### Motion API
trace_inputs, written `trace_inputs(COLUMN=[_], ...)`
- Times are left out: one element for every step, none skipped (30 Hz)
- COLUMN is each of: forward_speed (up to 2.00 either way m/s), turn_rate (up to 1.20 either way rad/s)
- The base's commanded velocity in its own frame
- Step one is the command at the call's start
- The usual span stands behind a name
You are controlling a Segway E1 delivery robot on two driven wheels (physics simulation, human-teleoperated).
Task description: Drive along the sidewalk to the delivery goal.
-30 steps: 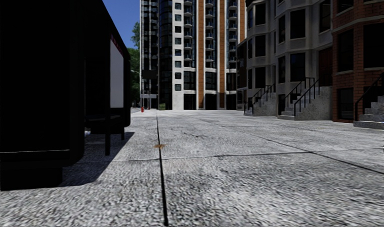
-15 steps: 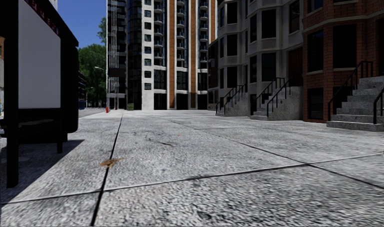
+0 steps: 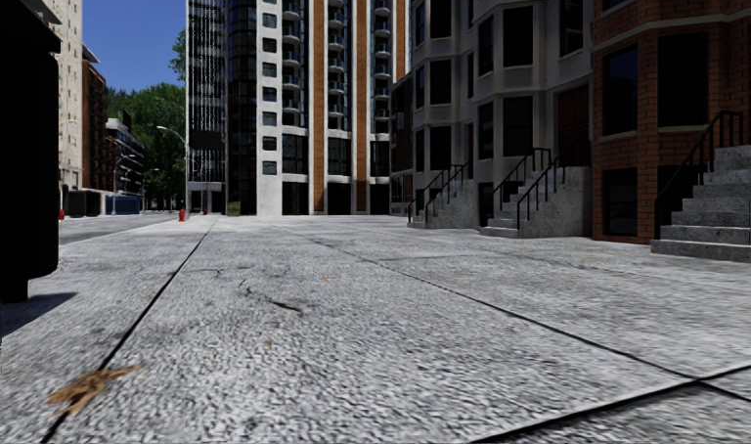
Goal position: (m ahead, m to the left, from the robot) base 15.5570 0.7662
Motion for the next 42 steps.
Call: trace_inputs(forward_speed=[2.00,2.00,2.00,2.00,2.00,2.00,2.00,2.00,2.00,2.00,2.00,2.00,2.00,2.00,2.00,2.00,2.00,2.00,2.00,2.00,2.00,2.00,2.00,2.00,2.00,2.00,2.00,2.00,2.00,2.00,2.00,2.00,2.00,2.00,2.00,2.00,2.00,2.00,2.00,2.00,2.00,2.00], turn_rate=[0.00,0.00,0.00,0.00,0.00,0.00,0.00,0.00,0.00,0.00,0.00,0.00,0.00,0.00,0.00,0.00,0.00,0.00,0.00,0.00,0.00,0.00,0.00,0.00,0.00,0.00,0.00,0.00,0.00,0.00,0.00,0.00,0.00,0.00,0.00,0.00,0.00,0.00,0.00,0.00,0.00,0.00])
